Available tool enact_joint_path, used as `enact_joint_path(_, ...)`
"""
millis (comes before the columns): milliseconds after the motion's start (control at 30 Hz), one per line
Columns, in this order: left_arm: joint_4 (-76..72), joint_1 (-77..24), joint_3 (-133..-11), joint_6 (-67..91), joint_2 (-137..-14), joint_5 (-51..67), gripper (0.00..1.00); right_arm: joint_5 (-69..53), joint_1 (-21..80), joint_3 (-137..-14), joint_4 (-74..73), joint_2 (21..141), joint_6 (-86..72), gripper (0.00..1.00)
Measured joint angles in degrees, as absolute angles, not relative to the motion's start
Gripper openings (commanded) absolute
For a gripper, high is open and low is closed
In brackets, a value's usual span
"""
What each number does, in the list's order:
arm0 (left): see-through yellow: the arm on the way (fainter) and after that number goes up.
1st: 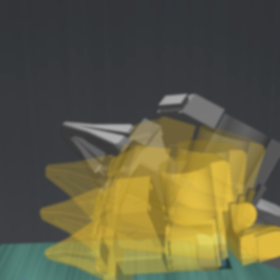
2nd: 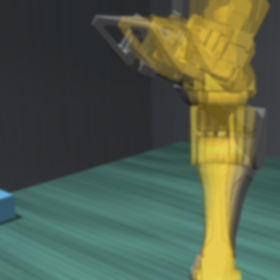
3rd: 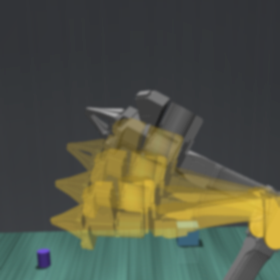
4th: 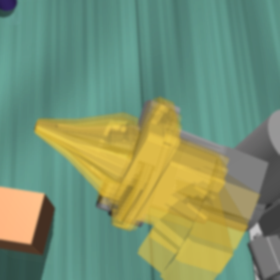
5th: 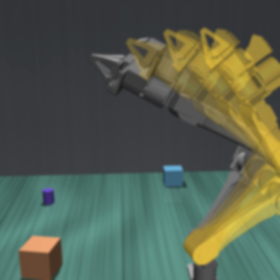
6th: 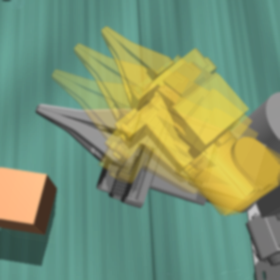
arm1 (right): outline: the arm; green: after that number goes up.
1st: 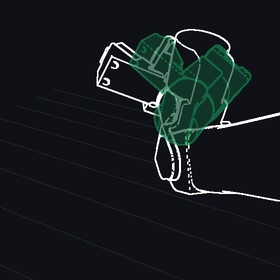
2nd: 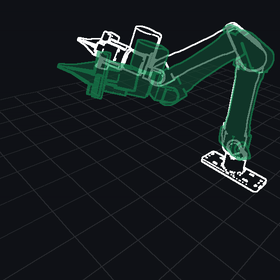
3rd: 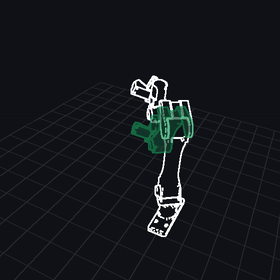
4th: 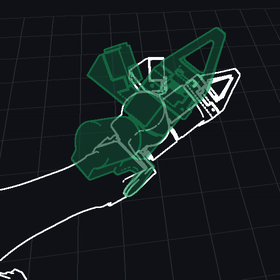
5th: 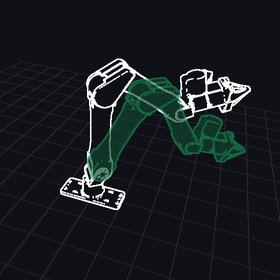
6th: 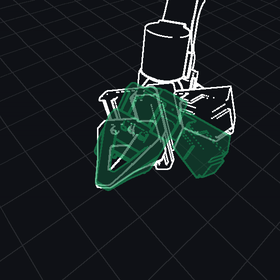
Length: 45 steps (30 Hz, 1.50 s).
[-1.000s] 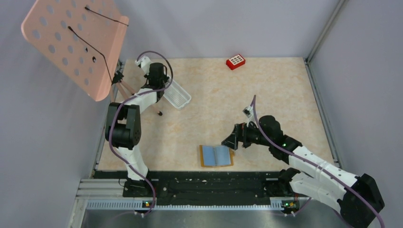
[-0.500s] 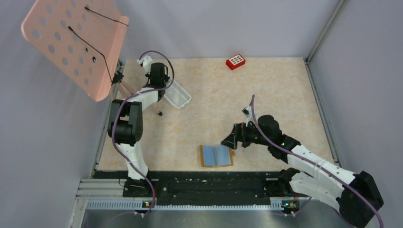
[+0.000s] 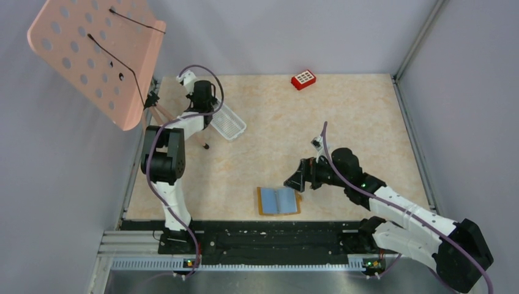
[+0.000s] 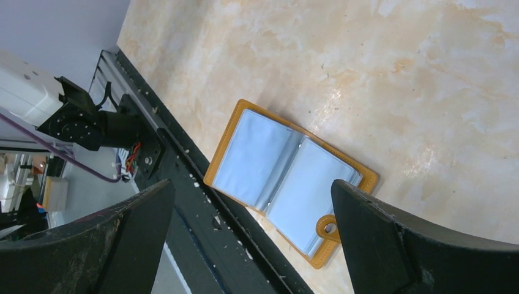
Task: Take the credit cards out of the card holder
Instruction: Place the credit card in the storage box.
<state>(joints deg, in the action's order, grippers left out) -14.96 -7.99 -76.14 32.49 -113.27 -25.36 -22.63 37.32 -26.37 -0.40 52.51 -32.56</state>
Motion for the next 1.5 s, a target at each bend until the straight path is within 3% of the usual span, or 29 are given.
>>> enact_joint_path(1100,-12.6,-7.2,-82.8,27.4,-117.7,-29.1,0.0,-23.2,37.3,-26.4,1.4,55.9,-33.1,0.99)
enact_joint_path(1500,-8.3,-7.2,-85.1,29.5,-118.7,-31.0,0.05,-23.2,37.3,-26.4,1.6,55.9,-33.0,0.99)
